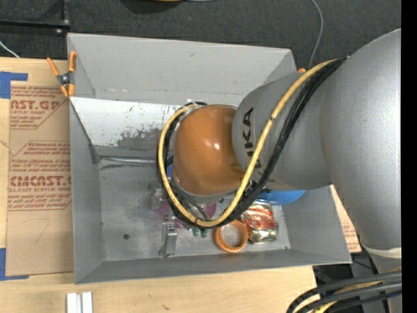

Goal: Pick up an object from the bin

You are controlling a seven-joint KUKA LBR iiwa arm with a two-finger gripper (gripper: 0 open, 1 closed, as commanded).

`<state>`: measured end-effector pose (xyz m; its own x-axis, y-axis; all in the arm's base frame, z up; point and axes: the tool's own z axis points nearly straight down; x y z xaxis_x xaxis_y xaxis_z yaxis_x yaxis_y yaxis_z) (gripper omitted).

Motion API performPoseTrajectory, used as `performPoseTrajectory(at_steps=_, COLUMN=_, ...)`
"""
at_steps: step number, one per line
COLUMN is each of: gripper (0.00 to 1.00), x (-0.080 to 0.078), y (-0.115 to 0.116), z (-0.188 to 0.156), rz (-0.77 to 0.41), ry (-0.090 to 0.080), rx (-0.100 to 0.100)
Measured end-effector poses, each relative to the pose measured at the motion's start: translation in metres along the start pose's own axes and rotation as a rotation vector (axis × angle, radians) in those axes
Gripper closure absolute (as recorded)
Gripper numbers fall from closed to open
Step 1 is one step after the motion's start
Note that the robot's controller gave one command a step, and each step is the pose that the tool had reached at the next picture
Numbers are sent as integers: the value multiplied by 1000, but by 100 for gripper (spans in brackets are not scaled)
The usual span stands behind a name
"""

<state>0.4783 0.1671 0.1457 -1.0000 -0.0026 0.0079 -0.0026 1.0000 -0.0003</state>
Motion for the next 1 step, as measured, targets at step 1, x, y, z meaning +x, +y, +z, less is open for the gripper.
performPoseTrajectory(at_steps=1, gripper=0, x=-2, y=-1, z=-4, rz=2, ry=-7, rx=-2)
